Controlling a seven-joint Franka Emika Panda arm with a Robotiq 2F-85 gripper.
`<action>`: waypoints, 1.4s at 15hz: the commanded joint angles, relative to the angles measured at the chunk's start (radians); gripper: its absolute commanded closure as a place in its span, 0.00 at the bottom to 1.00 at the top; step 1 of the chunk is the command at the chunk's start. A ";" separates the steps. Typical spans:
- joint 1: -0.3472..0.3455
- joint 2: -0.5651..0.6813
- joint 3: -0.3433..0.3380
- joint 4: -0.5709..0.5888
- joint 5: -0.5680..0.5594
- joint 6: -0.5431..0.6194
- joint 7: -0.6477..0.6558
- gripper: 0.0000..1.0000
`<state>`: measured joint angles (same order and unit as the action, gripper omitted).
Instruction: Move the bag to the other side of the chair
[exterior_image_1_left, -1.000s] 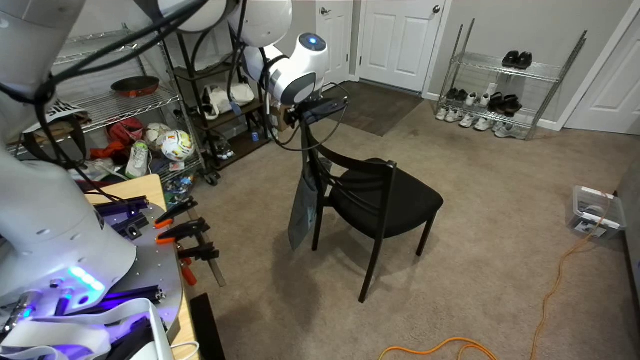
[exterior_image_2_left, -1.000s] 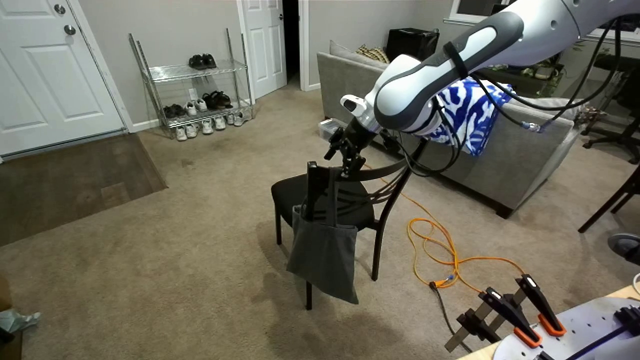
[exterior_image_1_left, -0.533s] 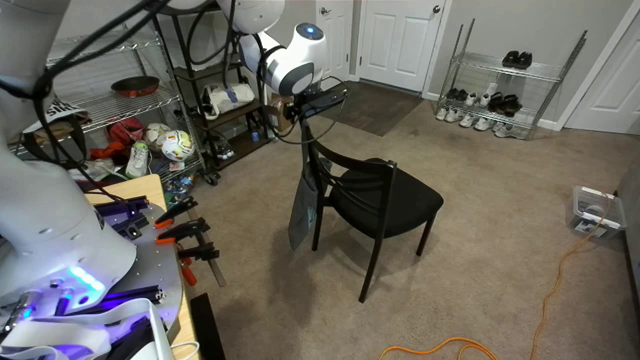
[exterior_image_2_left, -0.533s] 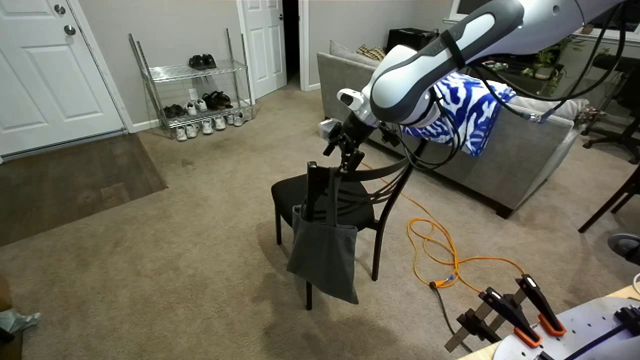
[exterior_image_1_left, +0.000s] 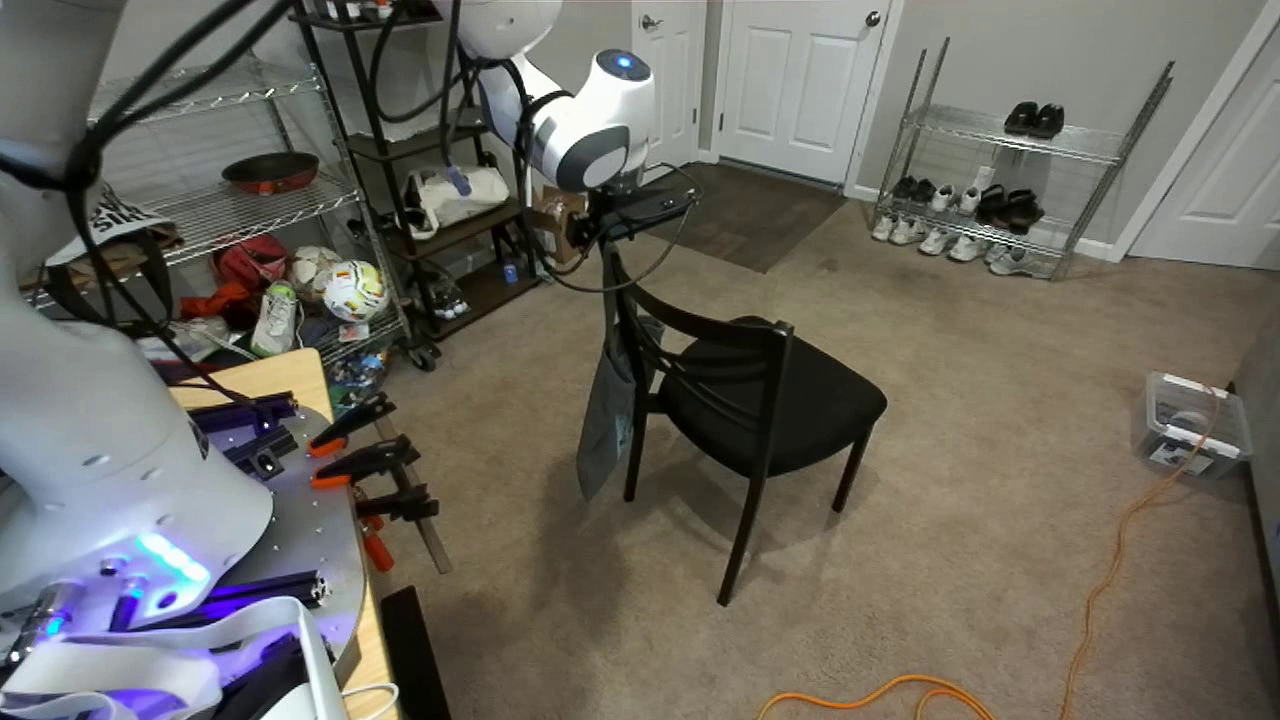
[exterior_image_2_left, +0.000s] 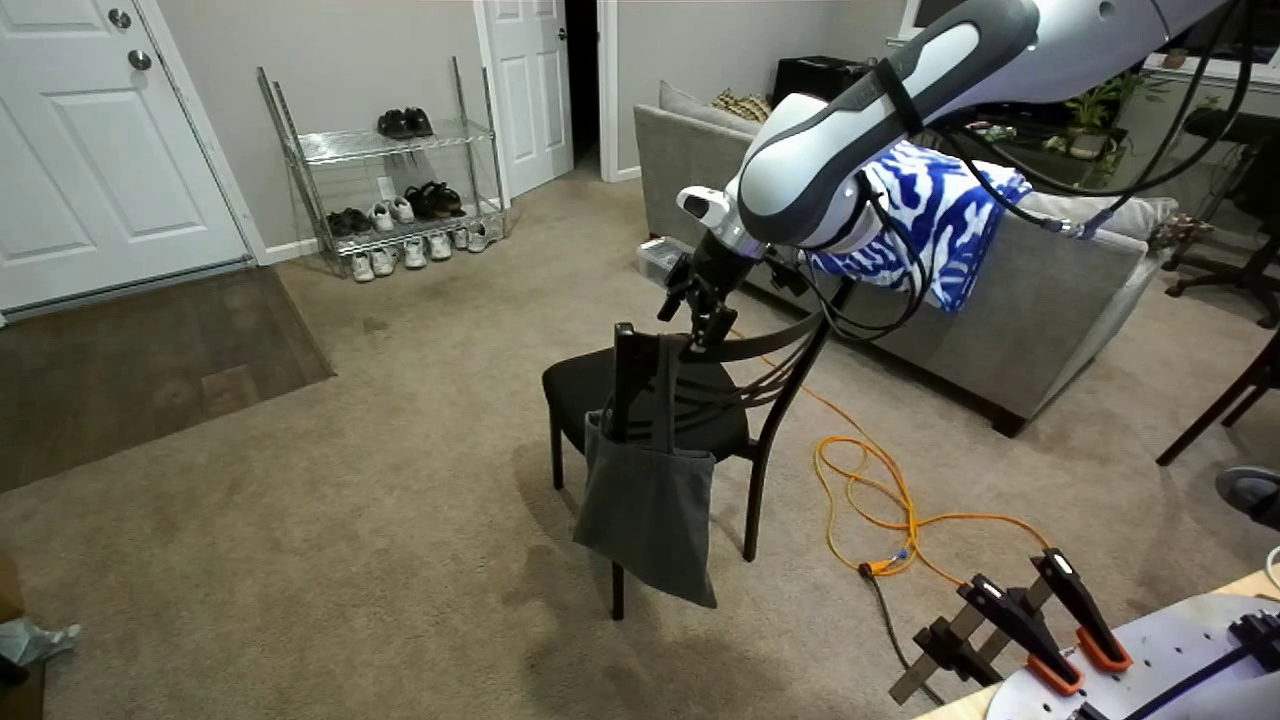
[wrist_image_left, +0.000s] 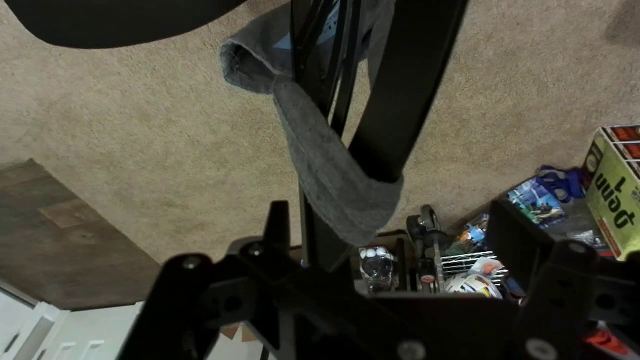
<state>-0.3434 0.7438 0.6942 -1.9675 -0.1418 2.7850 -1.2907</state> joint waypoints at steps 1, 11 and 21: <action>0.045 -0.053 -0.044 -0.013 0.051 -0.032 -0.014 0.12; 0.107 -0.085 -0.104 -0.020 0.067 0.003 -0.015 0.87; 0.104 -0.159 -0.096 -0.085 0.087 0.082 -0.025 0.91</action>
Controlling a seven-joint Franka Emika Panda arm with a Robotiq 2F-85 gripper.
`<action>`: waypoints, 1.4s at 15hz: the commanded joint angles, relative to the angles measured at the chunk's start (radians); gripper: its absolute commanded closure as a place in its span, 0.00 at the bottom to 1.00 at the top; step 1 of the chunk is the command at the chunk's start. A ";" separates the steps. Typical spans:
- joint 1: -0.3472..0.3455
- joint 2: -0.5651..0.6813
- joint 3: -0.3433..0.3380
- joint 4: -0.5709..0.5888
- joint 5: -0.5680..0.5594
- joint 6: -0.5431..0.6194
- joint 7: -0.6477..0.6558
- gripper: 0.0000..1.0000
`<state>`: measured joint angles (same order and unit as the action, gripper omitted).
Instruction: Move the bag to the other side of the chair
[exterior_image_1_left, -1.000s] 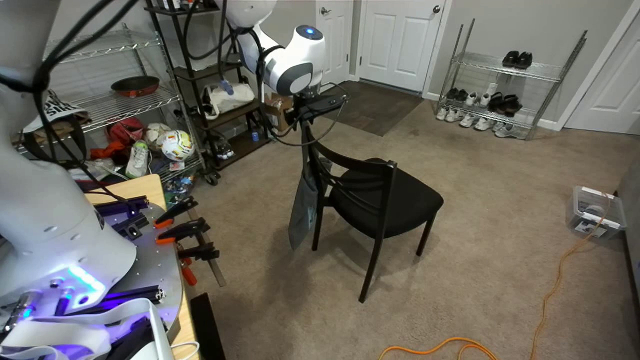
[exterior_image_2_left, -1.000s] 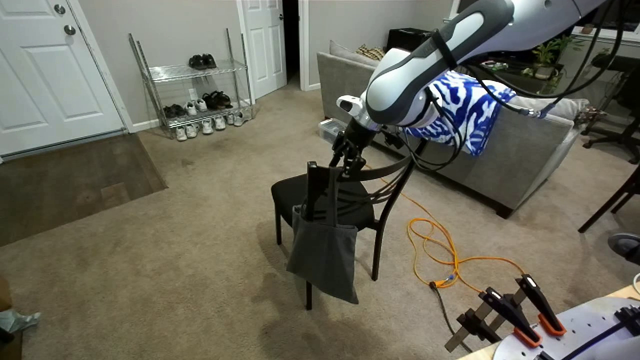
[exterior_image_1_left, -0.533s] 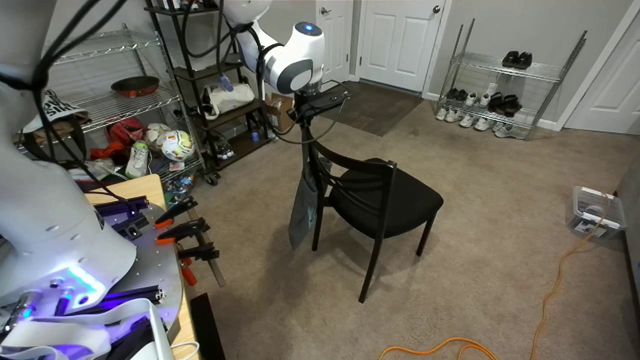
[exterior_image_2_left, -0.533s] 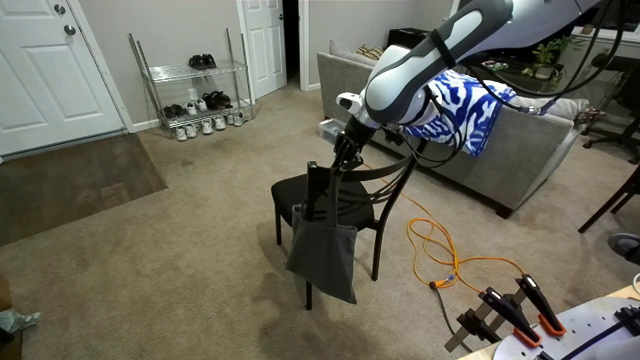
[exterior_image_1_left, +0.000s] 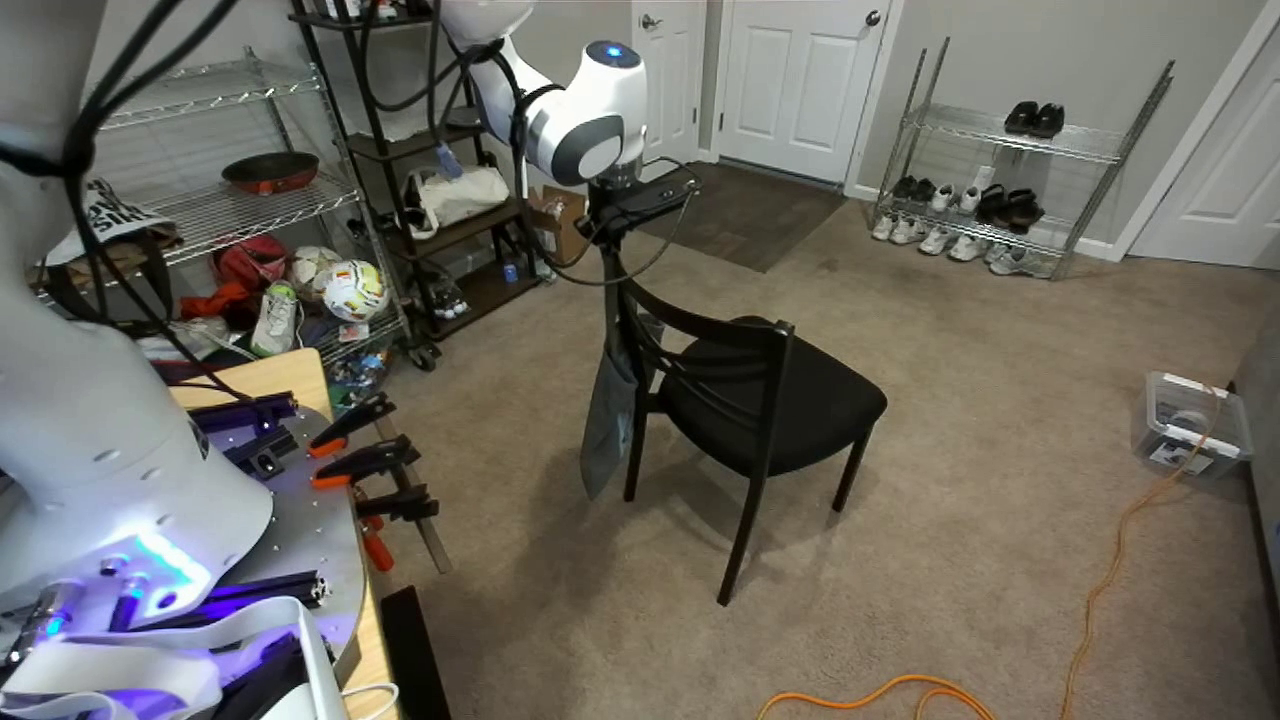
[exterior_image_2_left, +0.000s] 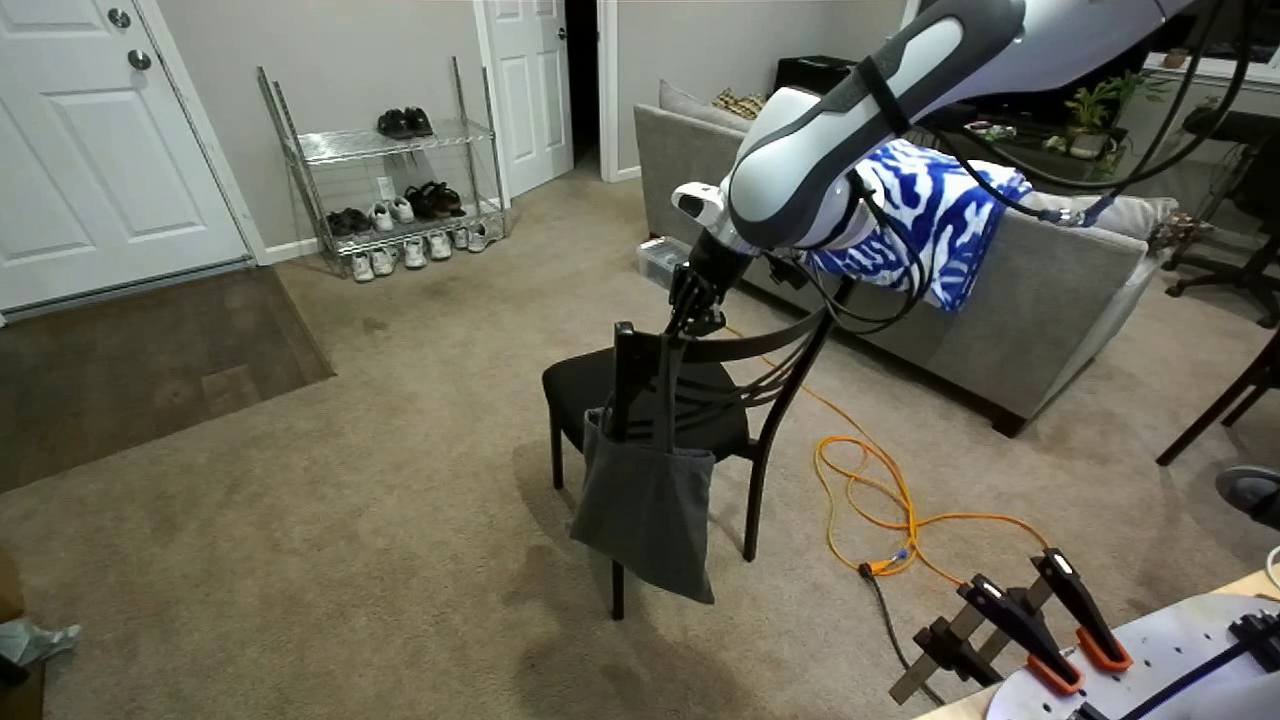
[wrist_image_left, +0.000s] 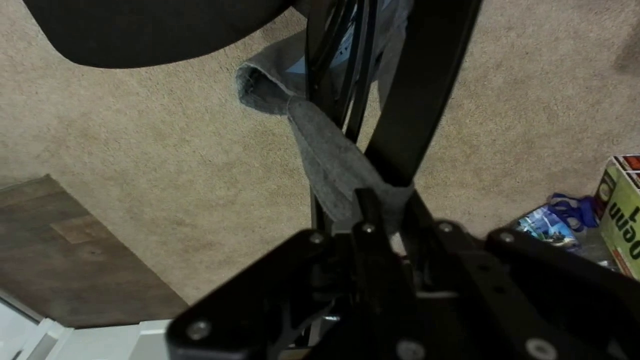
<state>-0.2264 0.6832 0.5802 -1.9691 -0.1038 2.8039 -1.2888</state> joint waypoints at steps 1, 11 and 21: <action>-0.021 -0.109 0.027 -0.100 0.049 0.081 -0.029 0.91; -0.109 -0.240 0.152 -0.202 0.017 0.197 -0.009 0.98; 0.007 -0.156 0.072 -0.093 0.000 0.167 -0.014 0.98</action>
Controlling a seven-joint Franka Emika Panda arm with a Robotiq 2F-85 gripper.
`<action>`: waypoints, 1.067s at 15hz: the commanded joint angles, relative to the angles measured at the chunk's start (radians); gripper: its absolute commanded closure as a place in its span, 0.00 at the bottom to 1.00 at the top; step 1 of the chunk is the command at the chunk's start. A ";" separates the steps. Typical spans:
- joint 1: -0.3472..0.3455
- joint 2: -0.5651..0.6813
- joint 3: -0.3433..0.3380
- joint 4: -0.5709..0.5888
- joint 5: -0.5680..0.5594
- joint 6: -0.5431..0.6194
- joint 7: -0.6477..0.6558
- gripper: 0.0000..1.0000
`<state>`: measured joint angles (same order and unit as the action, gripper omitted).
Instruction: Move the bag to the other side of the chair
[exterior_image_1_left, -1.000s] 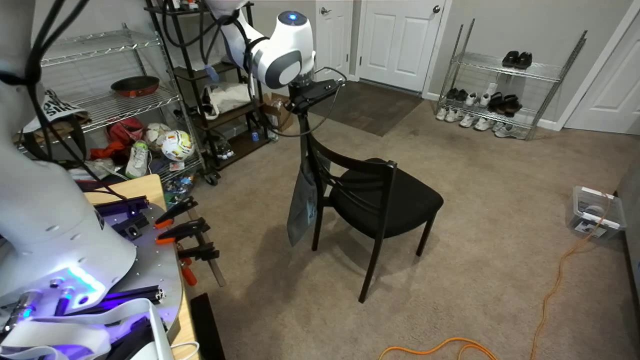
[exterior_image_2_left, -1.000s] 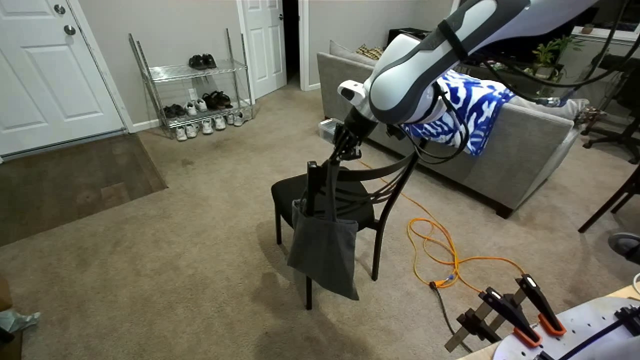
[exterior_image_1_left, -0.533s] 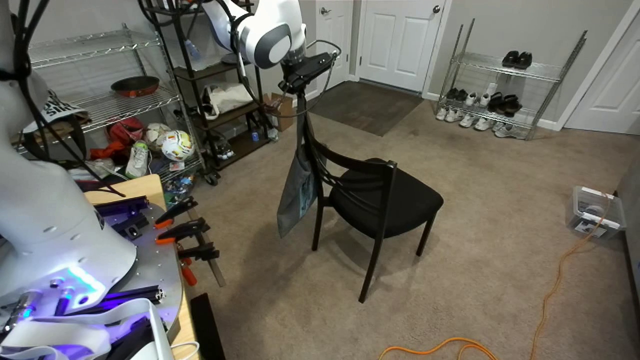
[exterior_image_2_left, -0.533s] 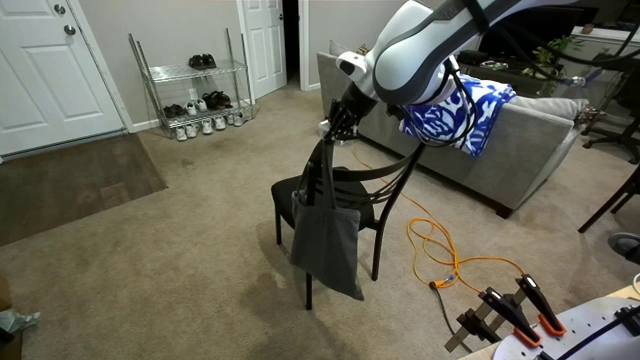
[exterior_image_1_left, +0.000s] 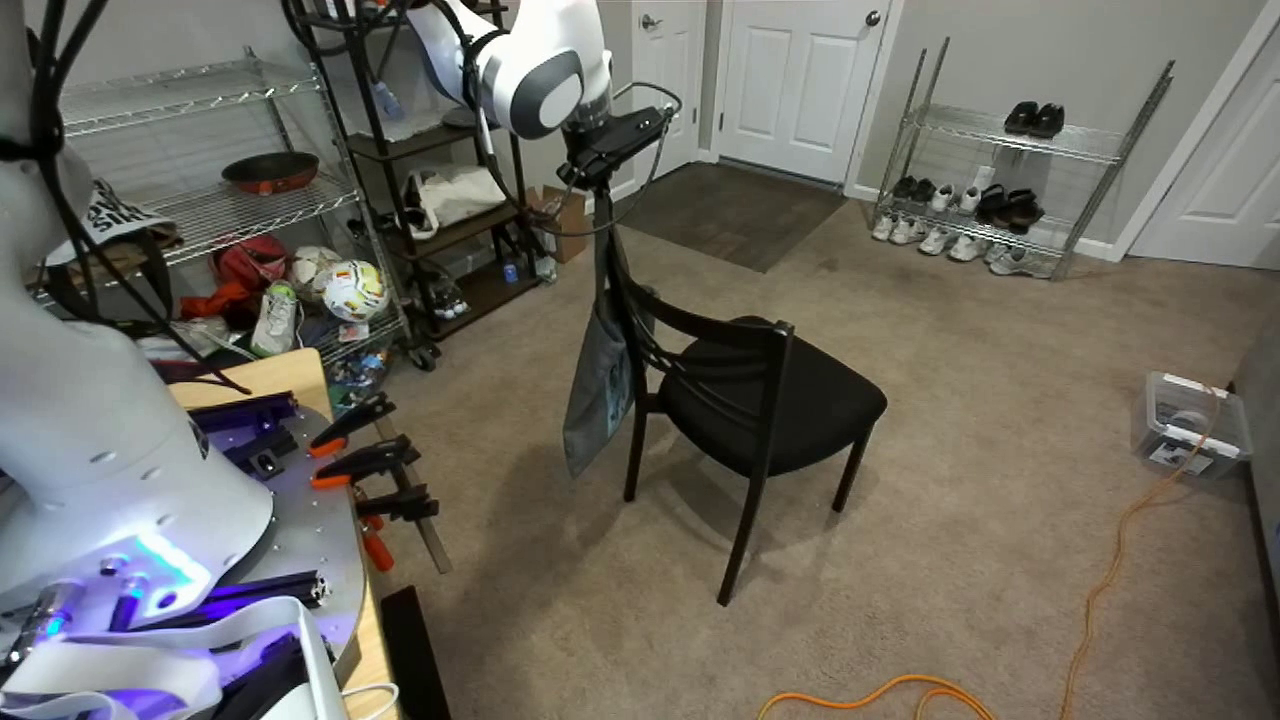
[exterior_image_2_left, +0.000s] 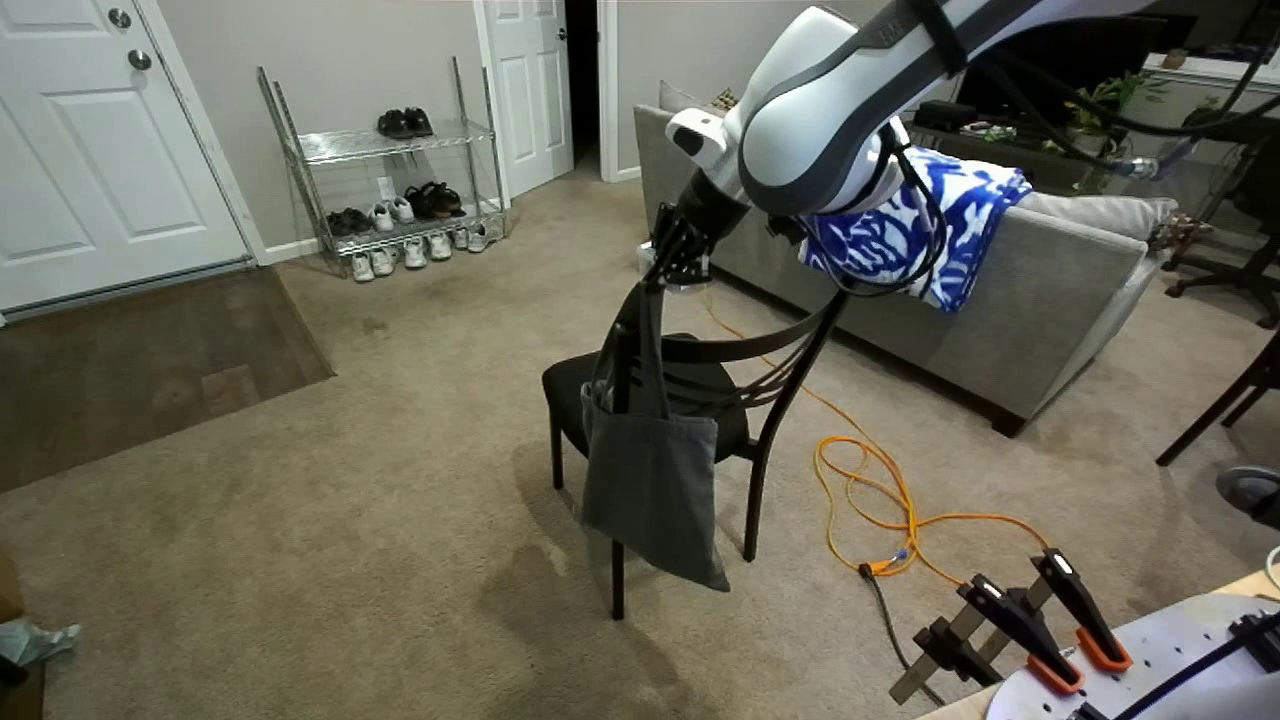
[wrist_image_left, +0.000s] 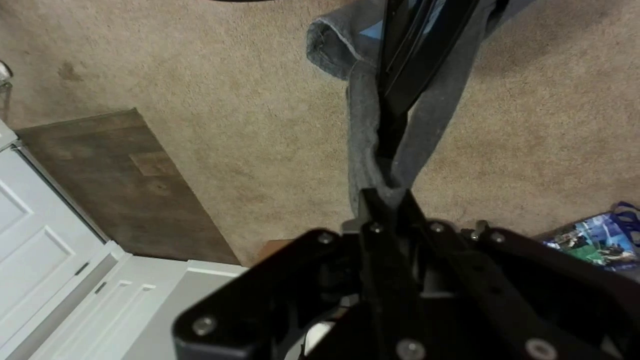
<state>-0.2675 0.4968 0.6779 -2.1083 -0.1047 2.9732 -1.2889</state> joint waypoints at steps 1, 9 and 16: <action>0.065 0.047 -0.029 0.065 -0.004 0.015 -0.020 0.98; 0.122 0.158 0.002 0.173 -0.014 -0.002 -0.057 0.98; 0.031 0.110 0.100 0.011 -0.013 -0.022 -0.153 0.98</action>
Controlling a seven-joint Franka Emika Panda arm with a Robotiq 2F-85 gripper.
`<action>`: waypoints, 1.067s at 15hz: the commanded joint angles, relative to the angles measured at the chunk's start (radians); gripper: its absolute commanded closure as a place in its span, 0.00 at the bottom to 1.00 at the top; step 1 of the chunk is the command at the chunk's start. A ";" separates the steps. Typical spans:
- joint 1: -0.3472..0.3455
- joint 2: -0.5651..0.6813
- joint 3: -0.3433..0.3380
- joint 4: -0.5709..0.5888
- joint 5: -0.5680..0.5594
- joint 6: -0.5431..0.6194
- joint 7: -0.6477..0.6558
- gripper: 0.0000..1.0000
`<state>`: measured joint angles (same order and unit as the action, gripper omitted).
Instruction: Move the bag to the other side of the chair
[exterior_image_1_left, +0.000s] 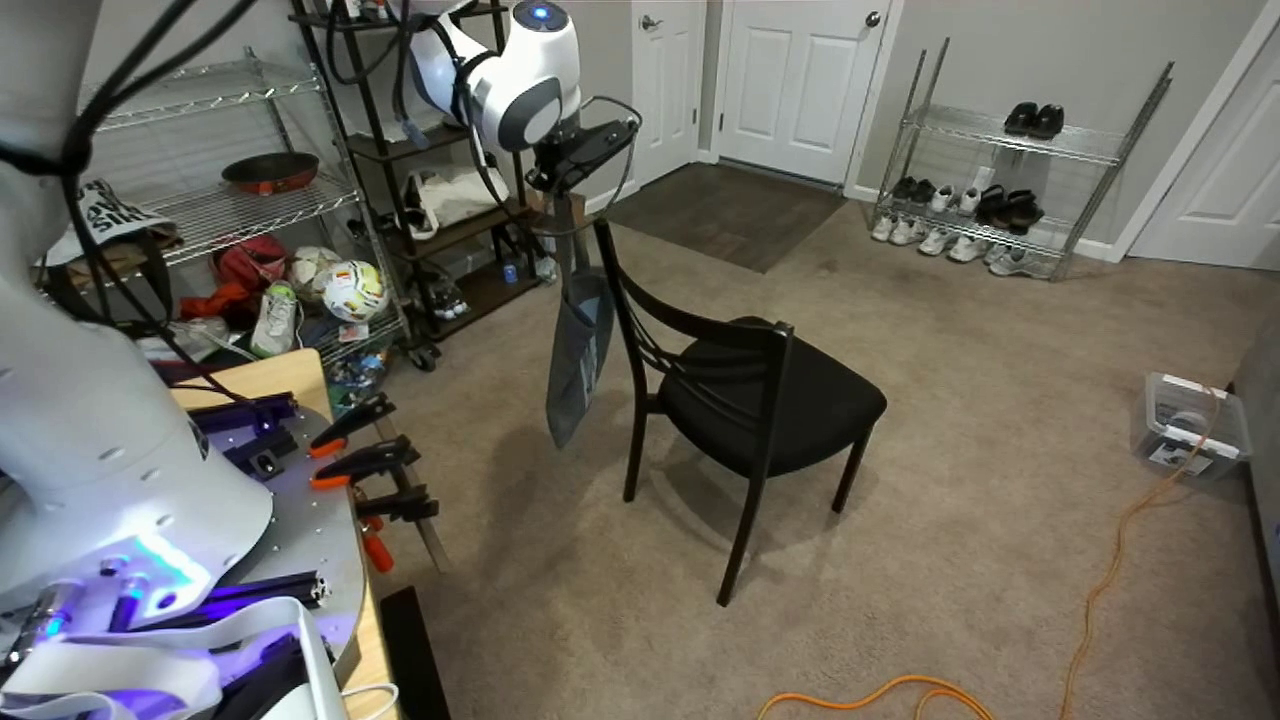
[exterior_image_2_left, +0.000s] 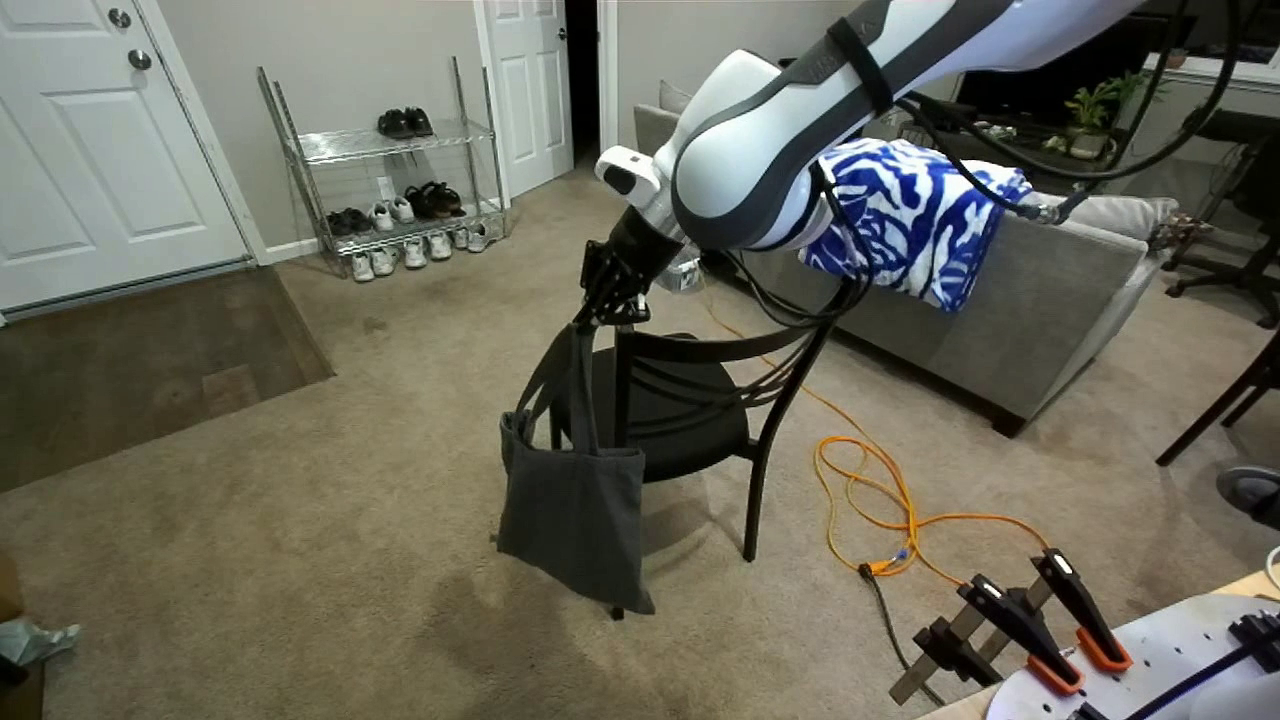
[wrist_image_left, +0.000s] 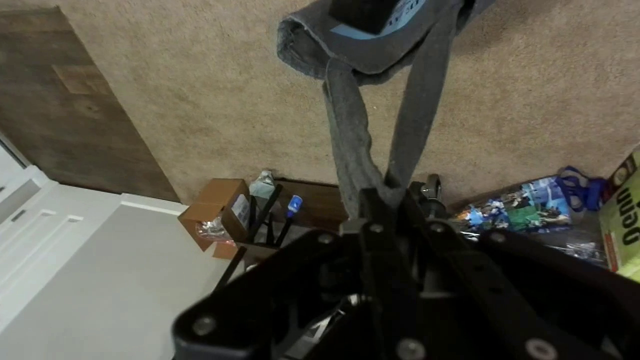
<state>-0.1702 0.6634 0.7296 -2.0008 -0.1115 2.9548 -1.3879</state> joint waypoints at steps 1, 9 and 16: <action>-0.084 -0.073 0.057 -0.132 -0.007 0.005 -0.065 0.98; -0.329 -0.157 0.183 -0.361 0.020 0.042 -0.143 0.98; -0.639 -0.152 0.328 -0.474 0.009 0.078 -0.180 0.98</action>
<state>-0.6812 0.5390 0.9838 -2.4061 -0.1109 2.9899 -1.5298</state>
